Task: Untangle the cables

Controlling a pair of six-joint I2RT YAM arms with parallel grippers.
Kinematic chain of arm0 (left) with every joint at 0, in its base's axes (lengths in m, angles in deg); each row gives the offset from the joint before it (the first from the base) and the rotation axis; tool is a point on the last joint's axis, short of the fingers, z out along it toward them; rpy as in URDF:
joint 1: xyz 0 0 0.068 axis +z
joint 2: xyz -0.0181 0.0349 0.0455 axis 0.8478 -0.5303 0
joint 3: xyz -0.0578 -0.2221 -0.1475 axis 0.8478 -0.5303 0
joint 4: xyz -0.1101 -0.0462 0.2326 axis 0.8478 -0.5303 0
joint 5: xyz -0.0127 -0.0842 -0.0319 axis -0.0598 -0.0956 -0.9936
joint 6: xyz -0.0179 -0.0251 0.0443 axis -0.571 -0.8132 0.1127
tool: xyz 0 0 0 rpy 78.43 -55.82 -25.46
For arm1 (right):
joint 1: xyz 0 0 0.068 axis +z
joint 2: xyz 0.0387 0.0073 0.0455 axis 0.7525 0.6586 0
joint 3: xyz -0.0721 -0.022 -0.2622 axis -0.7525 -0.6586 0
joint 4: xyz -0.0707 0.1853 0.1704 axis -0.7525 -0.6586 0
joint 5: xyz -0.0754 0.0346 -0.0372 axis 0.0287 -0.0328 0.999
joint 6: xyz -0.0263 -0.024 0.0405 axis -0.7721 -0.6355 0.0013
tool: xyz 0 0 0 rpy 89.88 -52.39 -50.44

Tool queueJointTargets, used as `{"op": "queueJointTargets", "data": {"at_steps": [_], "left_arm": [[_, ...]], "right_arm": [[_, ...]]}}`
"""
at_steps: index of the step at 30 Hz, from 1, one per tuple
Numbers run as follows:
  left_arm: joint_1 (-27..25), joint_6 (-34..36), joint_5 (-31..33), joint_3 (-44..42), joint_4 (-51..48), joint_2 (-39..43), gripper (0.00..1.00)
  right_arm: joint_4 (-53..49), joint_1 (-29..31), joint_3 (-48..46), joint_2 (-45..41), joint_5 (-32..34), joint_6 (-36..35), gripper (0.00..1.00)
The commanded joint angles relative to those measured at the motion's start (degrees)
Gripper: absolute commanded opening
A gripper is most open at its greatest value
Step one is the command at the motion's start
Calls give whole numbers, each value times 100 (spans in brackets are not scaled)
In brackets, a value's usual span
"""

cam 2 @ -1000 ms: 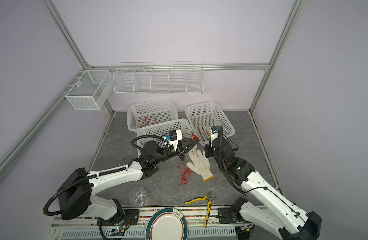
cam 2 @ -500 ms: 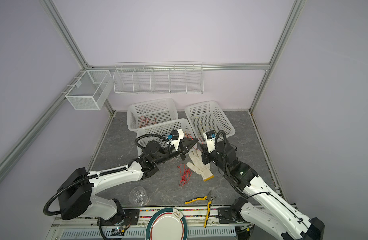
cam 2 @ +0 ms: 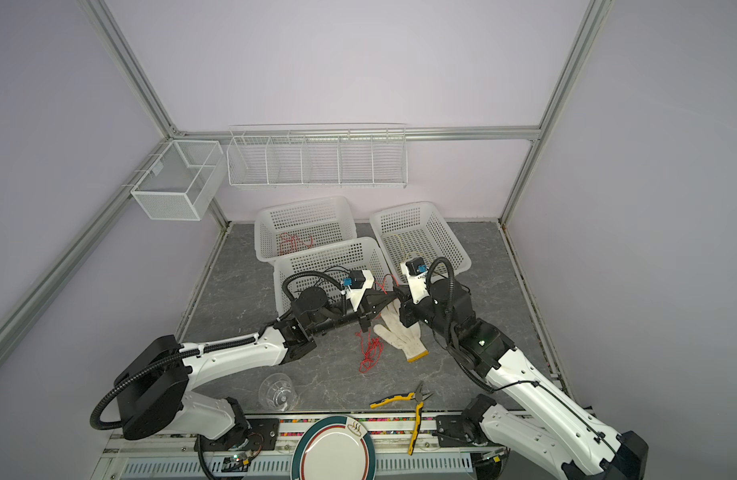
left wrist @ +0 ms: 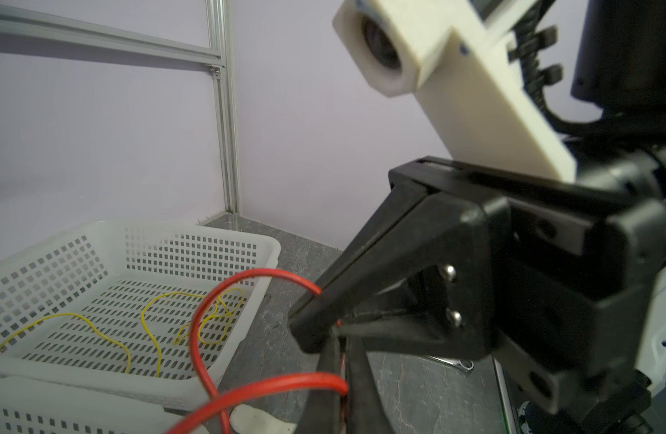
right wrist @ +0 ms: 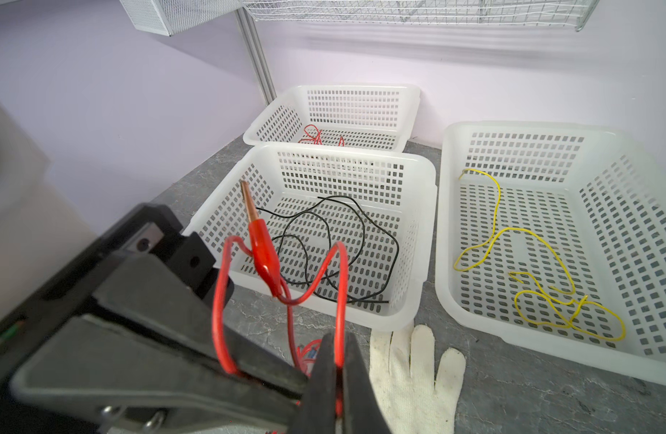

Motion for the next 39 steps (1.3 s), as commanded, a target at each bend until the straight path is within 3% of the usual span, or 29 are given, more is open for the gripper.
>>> {"op": "queueJointTargets", "data": {"at_steps": [1, 9, 18, 20, 24, 39], "left_arm": [[-24, 94, 142, -64, -278, 13, 0], [-24, 107, 594, -192, 53, -28, 3], [-24, 25, 724, -720, 1225, 159, 4], [-24, 49, 901, -755, 1188, 203, 4], [-33, 212, 902, -688, 927, 125, 15], [-286, 667, 1512, -574, 1213, -392, 23]], "right_arm": [[-135, -25, 405, 59, 50, -5, 7], [-822, -21, 1056, 476, -421, 138, 7], [-1379, -45, 1195, 785, 117, 243, 7], [-1409, -54, 1204, 840, -7, 273, 7], [-1419, -54, 1226, 911, -215, 328, 7], [-1785, -46, 1591, 1486, -996, 312, 7]]}}
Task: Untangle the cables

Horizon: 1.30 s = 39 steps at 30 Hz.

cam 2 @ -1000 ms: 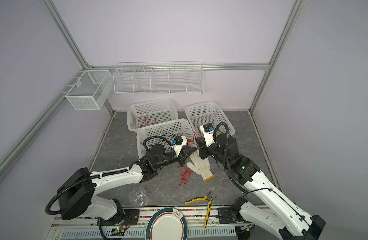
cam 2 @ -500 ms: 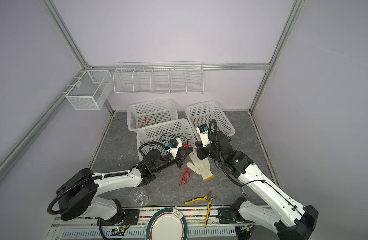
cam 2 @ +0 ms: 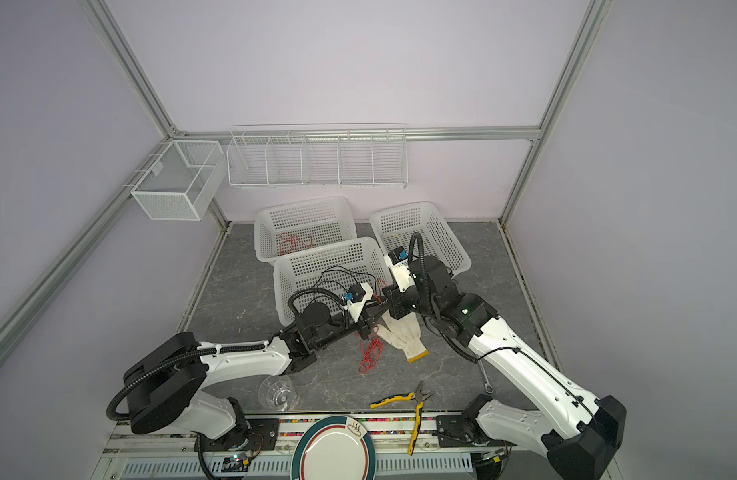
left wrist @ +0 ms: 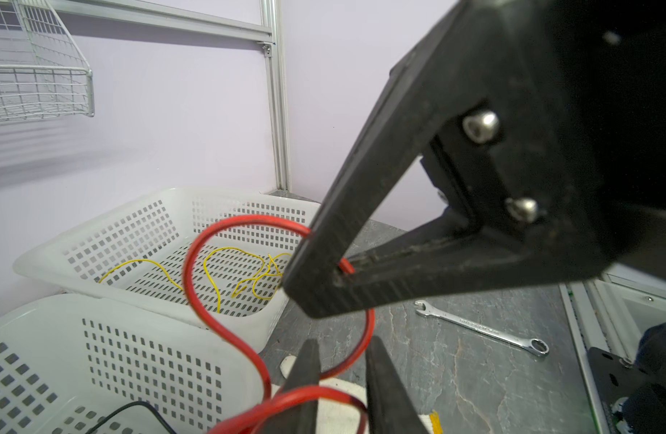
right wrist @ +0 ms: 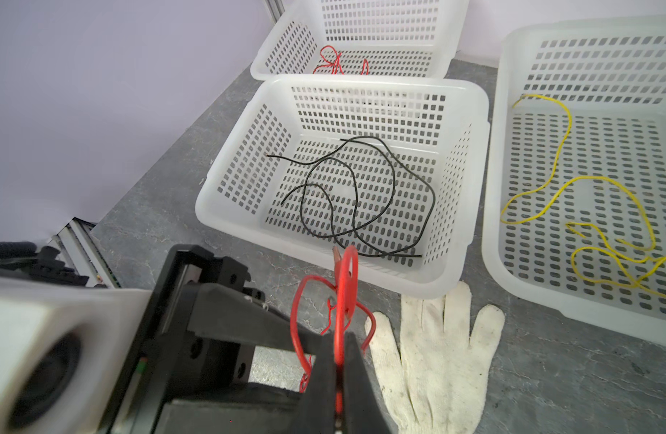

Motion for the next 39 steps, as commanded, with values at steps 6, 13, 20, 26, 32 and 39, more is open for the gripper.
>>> {"op": "queueJointTargets", "data": {"at_steps": [6, 13, 20, 26, 32, 39], "left_arm": [[-48, 159, 455, 35, 490, 43, 0], [-48, 404, 734, -3, -71, 580, 0], [-48, 693, 1065, 93, -536, 1096, 0], [-48, 911, 1578, 395, -1174, 1465, 0], [-17, 1260, 2278, 698, -1587, 1691, 0], [572, 1300, 2481, 1176, -2316, 1709, 0]], "right_arm": [[-271, -17, 121, 247, -122, 2, 12], [-165, -131, -206, 119, 584, 189, 19], [-17, -231, -380, -39, 780, 297, 44], [38, -309, -541, -345, 953, 289, 65], [85, -363, -660, -517, 1154, 293, 82], [201, -376, -708, -396, 1214, 258, 84]]}}
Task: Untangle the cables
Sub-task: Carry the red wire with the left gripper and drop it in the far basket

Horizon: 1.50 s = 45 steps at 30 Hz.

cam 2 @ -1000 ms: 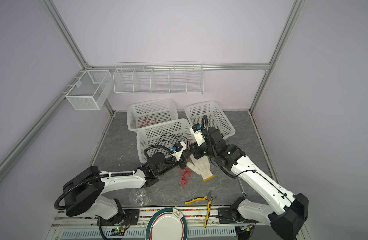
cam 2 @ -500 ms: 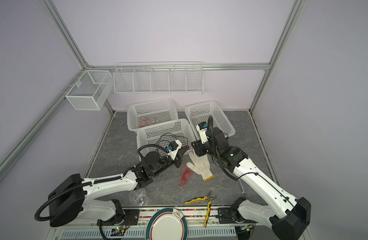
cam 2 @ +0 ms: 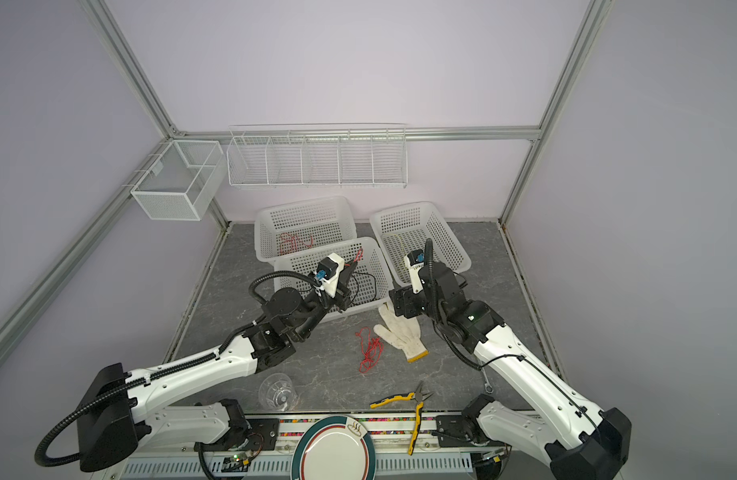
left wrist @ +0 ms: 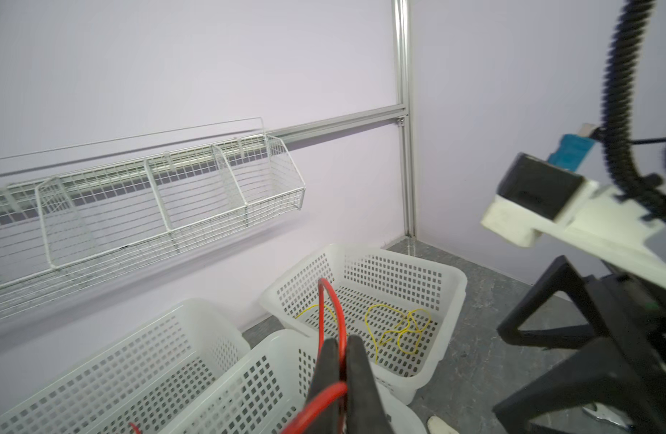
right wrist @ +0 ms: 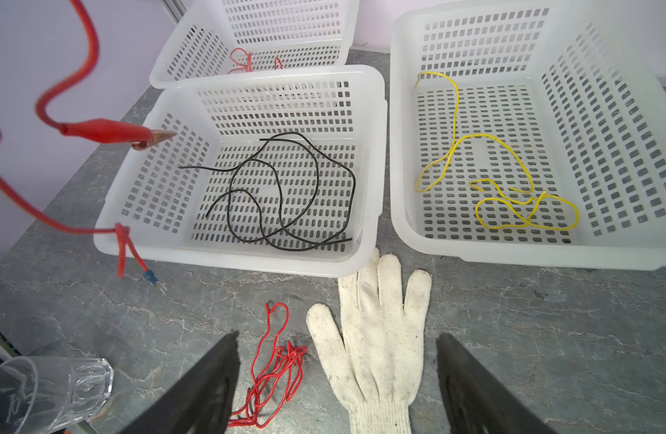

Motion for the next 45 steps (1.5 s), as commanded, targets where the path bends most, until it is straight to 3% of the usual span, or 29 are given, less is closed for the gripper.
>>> {"op": "queueJointTargets", "data": {"at_steps": [1, 12, 22, 32, 45], "left_arm": [[356, 137, 209, 328, -466, 55, 0], [1969, -94, -73, 1070, -790, -602, 0], [3172, -428, 39, 2110, -359, -2032, 0], [3702, -316, 400, 3440, -90, -3705, 0], [3704, -856, 451, 4573, -2261, -4722, 0]], "right_arm": [[116, -32, -103, 56, 108, -48, 84], [352, -35, -140, 356, 5, -211, 91], [655, -33, -278, 677, -170, -151, 92], [676, -38, -219, 942, -346, -85, 92], [687, -39, -108, 1144, -479, -22, 91]]}}
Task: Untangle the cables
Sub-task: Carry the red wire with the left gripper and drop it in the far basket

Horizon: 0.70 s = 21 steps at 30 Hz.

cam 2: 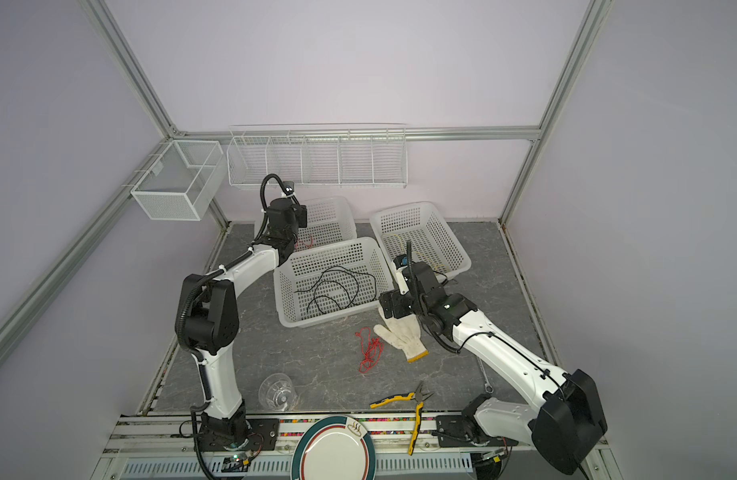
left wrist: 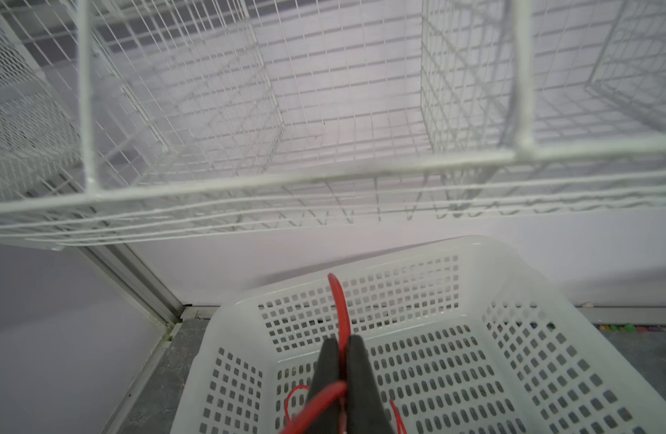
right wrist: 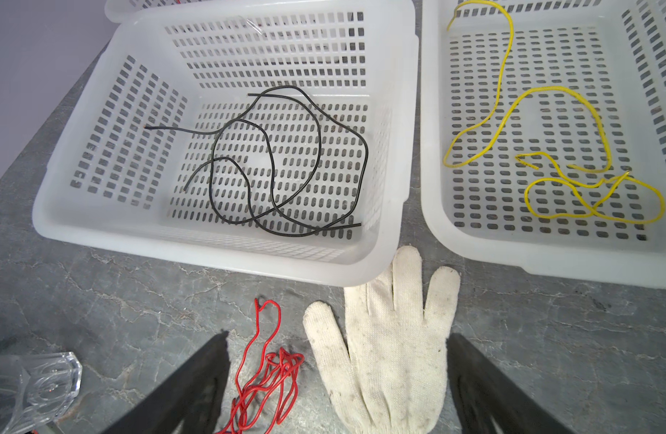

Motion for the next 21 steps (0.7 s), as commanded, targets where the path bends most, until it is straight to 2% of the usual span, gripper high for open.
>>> {"op": "queueJointTargets", "data": {"at_steps": [1, 7, 14, 17, 21], "left_arm": [[0, -353, 5, 193, -720, -135, 0], [0, -773, -226, 103, -1286, -122, 2], [-3, -831, -368, -12, -1460, -14, 30], [1, -837, -448, -49, -1505, 32, 38], [-1, -900, -639, -146, -1541, 192, 43]], "right_arm": [[79, -27, 119, 89, -116, 59, 91], [127, -28, 141, 89, -177, 45, 90], [62, -16, 46, -22, -192, 107, 90], [20, -17, -37, -108, -150, 137, 90], [-132, 5, -83, -114, -78, 103, 89]]}}
